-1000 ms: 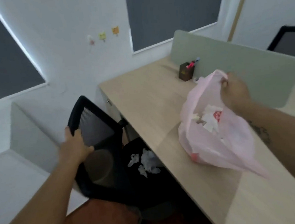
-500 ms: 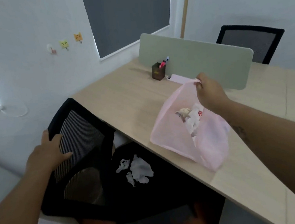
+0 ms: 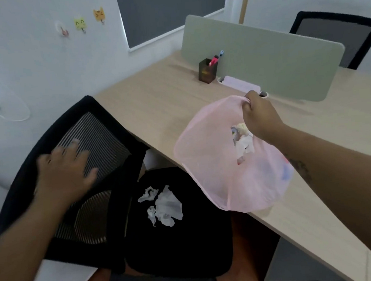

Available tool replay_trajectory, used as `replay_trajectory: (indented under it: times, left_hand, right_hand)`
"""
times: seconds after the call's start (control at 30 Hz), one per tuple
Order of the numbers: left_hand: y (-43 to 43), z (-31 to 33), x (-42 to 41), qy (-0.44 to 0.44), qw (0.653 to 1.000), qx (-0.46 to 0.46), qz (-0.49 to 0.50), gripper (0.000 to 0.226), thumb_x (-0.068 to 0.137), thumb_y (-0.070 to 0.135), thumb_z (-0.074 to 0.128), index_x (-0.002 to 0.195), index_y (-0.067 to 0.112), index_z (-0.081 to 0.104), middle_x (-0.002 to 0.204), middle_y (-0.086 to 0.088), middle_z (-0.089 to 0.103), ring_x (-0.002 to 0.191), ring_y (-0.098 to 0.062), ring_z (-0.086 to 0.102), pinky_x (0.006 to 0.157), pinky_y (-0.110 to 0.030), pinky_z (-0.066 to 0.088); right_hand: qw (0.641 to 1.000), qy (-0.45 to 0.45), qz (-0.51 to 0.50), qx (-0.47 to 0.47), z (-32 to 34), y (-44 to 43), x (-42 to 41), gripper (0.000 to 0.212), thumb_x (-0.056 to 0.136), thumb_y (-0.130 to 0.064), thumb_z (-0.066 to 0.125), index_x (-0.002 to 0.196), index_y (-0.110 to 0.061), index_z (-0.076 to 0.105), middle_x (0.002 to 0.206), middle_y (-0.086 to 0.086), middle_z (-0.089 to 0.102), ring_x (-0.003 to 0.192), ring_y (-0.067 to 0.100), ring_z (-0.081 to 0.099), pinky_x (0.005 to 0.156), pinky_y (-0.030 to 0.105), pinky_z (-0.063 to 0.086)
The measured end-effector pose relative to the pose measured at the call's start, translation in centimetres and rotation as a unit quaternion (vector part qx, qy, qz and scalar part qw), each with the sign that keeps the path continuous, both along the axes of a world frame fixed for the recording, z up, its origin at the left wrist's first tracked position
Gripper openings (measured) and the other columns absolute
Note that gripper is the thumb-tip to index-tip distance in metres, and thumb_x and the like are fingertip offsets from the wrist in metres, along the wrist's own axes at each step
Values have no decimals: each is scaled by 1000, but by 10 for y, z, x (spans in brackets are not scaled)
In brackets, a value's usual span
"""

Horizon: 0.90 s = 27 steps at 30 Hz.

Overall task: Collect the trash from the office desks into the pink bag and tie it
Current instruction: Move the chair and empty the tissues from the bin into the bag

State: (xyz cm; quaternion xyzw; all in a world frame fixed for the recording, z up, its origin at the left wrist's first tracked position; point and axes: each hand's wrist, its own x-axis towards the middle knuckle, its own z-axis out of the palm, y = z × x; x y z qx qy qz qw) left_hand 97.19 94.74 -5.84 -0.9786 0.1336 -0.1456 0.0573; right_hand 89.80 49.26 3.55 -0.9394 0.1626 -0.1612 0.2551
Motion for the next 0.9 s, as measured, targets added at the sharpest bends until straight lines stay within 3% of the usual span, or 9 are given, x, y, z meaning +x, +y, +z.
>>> replay_trajectory:
  times: [0.07, 0.13, 0.2, 0.27, 0.4, 0.47, 0.53, 0.7, 0.9]
  left_hand:
    - [-60, -7, -37, 42, 987, -156, -10, 73, 84, 64, 40, 135, 13, 53, 150, -16, 42, 129, -41, 42, 101, -58, 34]
    - [-124, -12, -71, 62, 947, -308, -73, 74, 85, 63, 44, 136, 10, 50, 146, -17, 45, 132, -37, 42, 108, -48, 30]
    - [-195, -9, -106, 31, 918, -351, -182, 63, 83, 55, 54, 129, 13, 55, 141, -13, 51, 130, -34, 45, 108, -41, 29]
    - [-257, 0, -131, 92, 911, -321, -241, 60, 84, 59, 51, 134, 26, 53, 153, -5, 42, 141, -32, 34, 115, -45, 24]
    - [-315, -27, -126, 310, 916, -180, -180, 84, 79, 84, 36, 151, 51, 10, 167, 7, -6, 152, -29, -17, 120, -53, -10]
    - [-316, -52, -110, 321, 927, -130, -146, 95, 73, 89, 35, 153, 48, 5, 166, 3, 3, 151, -34, -8, 118, -59, -6]
    - [-308, -72, -91, 311, 939, -90, -116, 100, 68, 94, 30, 152, 45, 7, 163, 0, 12, 149, -36, 1, 116, -63, -5]
    - [-292, -110, -43, 358, 932, -30, -50, 108, 68, 95, 22, 157, 38, 1, 168, -3, -4, 150, -35, -20, 115, -67, -10]
    - [-277, -123, 26, 334, 942, -24, -31, 94, 77, 87, 26, 155, 35, 18, 167, -1, 1, 152, -29, -17, 115, -67, -8]
  right_hand:
    - [1000, 14, 9, 1, -10, -1, 1, 13, 98, -15, 32, 94, -9, 42, 71, 5, 49, 75, 32, 49, 63, 36, 35]
    - [998, 47, 12, -42, -24, -9, -2, 13, 98, -19, 32, 95, -11, 42, 74, 8, 52, 76, 34, 51, 63, 38, 38]
    - [993, 61, -10, -99, -37, -26, -9, 16, 99, -24, 32, 101, -12, 43, 81, 13, 55, 74, 35, 51, 60, 37, 38]
    - [987, 50, -44, -145, -48, -44, -17, 21, 100, -26, 33, 104, -11, 47, 86, 15, 56, 77, 35, 51, 61, 38, 39]
    - [982, 86, -30, -167, -78, -68, -25, 40, 99, -33, 34, 119, -10, 59, 128, 14, 54, 113, 41, 49, 88, 48, 44]
    - [983, 140, -6, -118, -101, -78, -25, 54, 93, -42, 23, 124, -14, 57, 141, 11, 49, 124, 39, 47, 102, 50, 37]
    - [980, 178, -9, -85, -119, -78, -23, 41, 96, -38, 29, 126, -20, 51, 145, 3, 45, 124, 39, 44, 104, 56, 33]
    - [987, 161, -16, 22, -152, -60, -3, 30, 98, -18, 31, 120, -24, 50, 137, -7, 50, 135, 40, 30, 111, 63, 13]
    - [988, 138, -30, 68, -171, -39, 33, 35, 93, -18, 28, 119, -26, 50, 135, -4, 51, 138, 45, 28, 113, 63, 0]
